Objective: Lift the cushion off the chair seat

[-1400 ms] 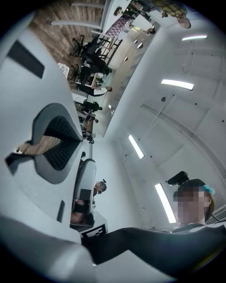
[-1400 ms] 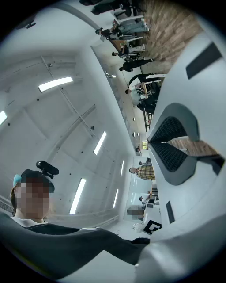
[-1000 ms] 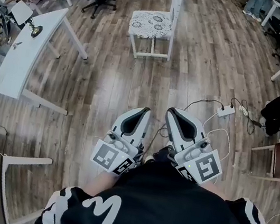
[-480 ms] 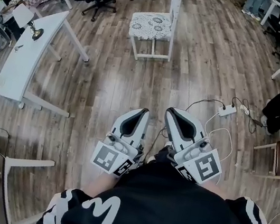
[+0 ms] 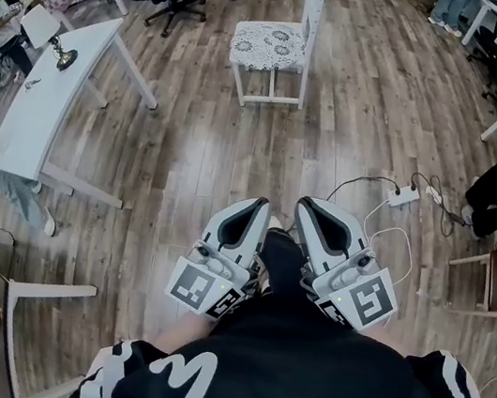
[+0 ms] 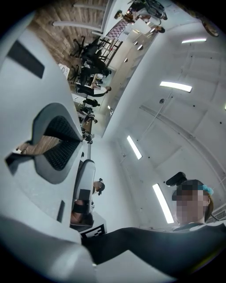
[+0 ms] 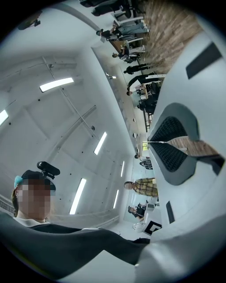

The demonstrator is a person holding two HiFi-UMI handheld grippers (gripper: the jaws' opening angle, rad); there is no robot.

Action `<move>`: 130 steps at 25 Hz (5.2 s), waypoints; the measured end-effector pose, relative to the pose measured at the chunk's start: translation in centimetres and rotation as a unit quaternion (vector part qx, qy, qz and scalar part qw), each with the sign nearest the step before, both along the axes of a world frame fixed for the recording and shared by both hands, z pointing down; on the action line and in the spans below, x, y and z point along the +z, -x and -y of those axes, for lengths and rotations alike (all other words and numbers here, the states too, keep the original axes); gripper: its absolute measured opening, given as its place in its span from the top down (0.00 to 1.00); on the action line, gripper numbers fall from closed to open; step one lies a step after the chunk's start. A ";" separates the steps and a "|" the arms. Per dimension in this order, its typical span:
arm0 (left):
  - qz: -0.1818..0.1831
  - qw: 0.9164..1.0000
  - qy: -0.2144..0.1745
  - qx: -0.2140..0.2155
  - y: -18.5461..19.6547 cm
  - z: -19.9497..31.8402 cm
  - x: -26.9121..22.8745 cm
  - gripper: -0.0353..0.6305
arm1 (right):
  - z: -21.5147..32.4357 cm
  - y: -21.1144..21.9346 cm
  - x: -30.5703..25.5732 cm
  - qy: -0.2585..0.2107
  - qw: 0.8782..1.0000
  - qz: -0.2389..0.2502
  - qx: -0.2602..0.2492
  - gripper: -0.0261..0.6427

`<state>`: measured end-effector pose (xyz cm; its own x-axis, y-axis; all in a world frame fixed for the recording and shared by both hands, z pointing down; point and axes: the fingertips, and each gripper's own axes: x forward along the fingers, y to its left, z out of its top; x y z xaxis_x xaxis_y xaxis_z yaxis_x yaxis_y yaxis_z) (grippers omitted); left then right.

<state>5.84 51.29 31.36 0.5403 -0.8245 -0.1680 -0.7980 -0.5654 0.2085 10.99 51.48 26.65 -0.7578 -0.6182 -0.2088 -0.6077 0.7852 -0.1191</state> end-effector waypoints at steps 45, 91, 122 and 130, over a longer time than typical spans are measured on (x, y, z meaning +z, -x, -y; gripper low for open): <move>0.018 0.999 0.003 -0.041 1.6 28.7 0.5 0.94 | 29.4 2.1 0.1 0.001 0.999 -0.002 -0.052 0.93; 0.011 0.999 0.036 0.002 9.5 53.8 2.3 0.94 | 54.3 11.1 2.6 0.043 0.998 -0.013 -0.034 0.93; 0.092 0.991 0.092 0.010 17.7 67.7 4.8 0.94 | 68.8 17.3 7.0 0.103 0.986 -0.106 0.072 0.93; 0.090 0.989 0.112 -0.021 19.7 69.7 6.0 0.94 | 71.3 18.9 8.5 0.118 0.983 -0.125 0.061 0.93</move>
